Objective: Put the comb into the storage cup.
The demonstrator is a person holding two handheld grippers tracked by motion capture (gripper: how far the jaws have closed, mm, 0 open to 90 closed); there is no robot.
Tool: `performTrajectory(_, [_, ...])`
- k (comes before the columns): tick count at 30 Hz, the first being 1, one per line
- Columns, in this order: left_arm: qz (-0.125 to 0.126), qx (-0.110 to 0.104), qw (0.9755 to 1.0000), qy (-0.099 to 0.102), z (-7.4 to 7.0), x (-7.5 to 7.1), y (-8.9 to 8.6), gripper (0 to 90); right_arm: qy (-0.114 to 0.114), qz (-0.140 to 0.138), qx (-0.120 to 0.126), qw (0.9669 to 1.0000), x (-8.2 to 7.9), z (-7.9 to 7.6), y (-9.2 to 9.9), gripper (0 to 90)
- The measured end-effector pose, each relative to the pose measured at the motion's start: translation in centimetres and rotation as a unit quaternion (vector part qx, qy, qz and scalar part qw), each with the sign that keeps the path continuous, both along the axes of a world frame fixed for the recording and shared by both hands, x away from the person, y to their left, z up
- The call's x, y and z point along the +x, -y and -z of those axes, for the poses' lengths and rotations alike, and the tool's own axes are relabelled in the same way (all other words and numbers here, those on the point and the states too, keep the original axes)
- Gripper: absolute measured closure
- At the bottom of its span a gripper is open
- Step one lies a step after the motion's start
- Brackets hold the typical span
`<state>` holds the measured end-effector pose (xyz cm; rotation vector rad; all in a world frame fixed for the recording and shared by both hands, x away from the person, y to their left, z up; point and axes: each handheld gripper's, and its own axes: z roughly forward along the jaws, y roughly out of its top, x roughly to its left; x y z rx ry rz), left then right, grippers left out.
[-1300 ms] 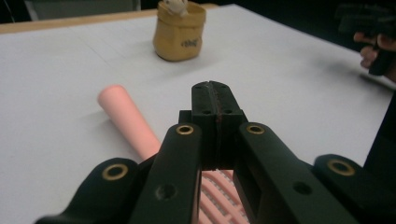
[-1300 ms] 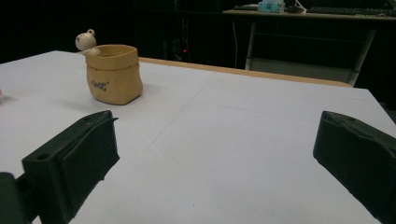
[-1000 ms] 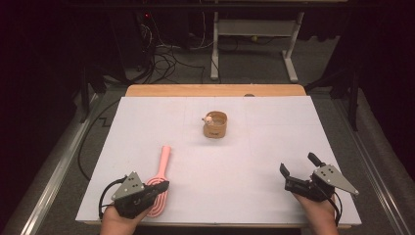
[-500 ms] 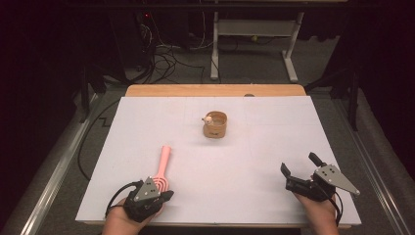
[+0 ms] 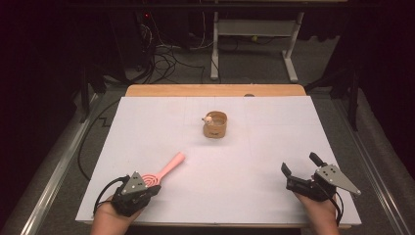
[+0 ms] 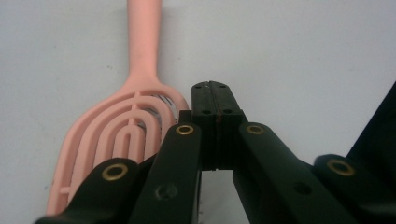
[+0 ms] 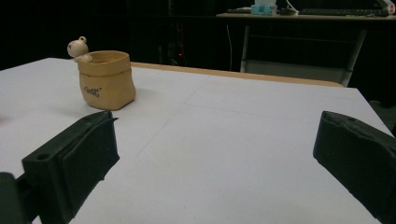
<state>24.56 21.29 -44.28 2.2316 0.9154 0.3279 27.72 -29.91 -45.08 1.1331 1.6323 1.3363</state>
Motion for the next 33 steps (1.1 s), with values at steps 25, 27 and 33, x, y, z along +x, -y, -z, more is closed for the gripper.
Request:
performTrajectory(25, [0.001,-0.039,0.9992,0.007,-0.4,-0.1,-1.9,88.6,-0.007,0.0,0.011,0.9999,0.1,0.2,0.2,0.6])
performTrajectory(27, [0.004,-0.044,0.999,0.01,-0.4,-0.1,-2.0,88.5,-0.007,0.0,0.011,0.9999,0.1,0.2,0.2,0.6])
performTrajectory(33, [-0.016,-0.103,0.9928,0.058,-0.9,-0.2,-4.2,87.9,-0.007,-0.001,0.011,0.9999,0.2,0.2,0.2,0.6])
